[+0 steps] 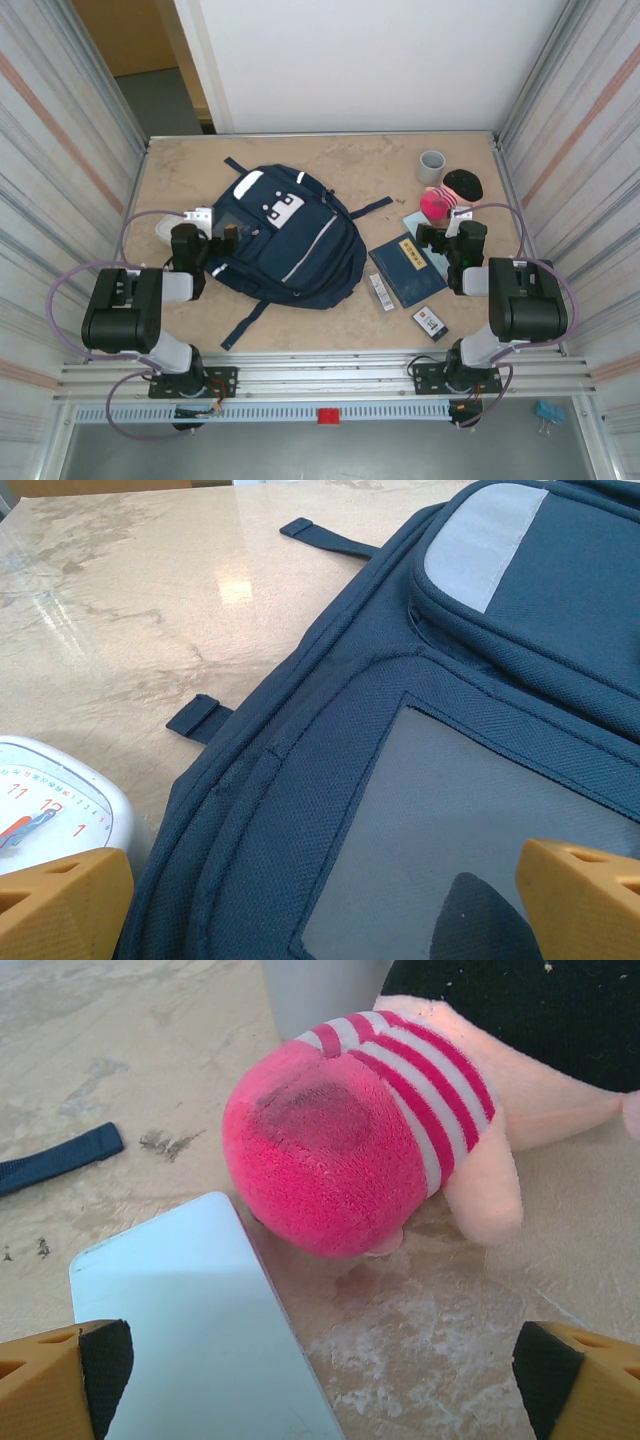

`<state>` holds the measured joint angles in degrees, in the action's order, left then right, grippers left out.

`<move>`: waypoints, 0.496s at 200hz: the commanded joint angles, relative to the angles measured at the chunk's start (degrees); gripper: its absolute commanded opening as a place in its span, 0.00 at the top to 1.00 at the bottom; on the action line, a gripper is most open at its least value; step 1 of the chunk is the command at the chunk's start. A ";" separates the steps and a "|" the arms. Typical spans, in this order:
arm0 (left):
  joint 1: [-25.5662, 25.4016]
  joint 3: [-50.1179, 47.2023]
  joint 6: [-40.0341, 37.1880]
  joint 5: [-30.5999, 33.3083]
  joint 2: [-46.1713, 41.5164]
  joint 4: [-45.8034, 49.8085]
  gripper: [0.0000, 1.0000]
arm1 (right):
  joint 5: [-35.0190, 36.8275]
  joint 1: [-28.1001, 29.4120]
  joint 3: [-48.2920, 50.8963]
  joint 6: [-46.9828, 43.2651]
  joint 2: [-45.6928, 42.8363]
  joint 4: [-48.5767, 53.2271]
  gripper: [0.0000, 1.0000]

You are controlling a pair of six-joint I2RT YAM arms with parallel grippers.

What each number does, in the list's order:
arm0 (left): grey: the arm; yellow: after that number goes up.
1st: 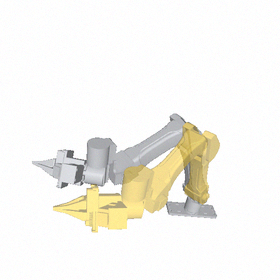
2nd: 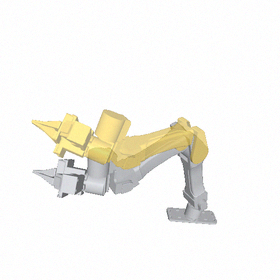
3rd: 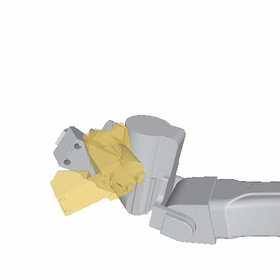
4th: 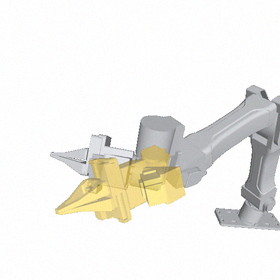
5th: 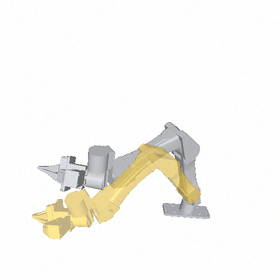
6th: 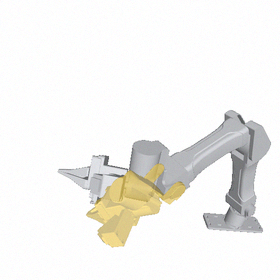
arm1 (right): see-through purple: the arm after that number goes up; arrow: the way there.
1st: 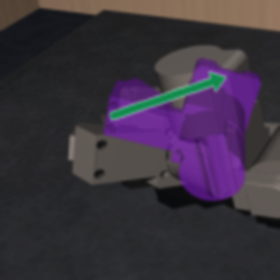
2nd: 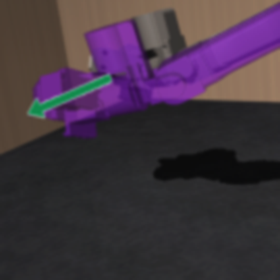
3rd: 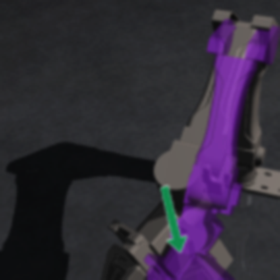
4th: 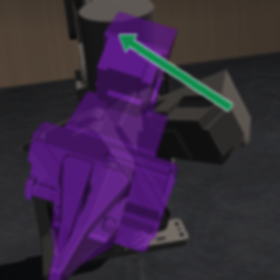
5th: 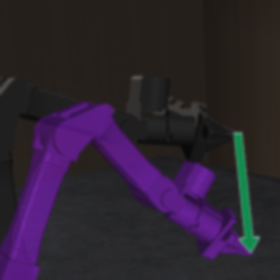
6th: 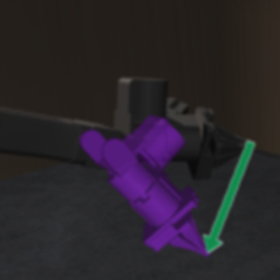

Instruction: Pack the student bag

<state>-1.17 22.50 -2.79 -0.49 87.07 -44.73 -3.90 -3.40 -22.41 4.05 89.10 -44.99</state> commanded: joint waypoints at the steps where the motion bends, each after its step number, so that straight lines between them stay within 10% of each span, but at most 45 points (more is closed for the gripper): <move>1: 0.27 1.14 -0.88 -0.91 -0.37 -0.45 0.01 | 0.48 -0.05 -0.96 0.75 -0.59 -1.02 0.01; 99: 0.24 0.88 -1.00 -0.89 -0.63 -0.78 0.01 | 0.27 -0.18 -0.89 0.93 -0.99 -1.21 0.01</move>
<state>-1.17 22.50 -2.79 -0.49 87.07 -44.73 -3.92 -3.40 -22.41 4.05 89.10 -44.99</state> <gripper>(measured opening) 0.986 0.988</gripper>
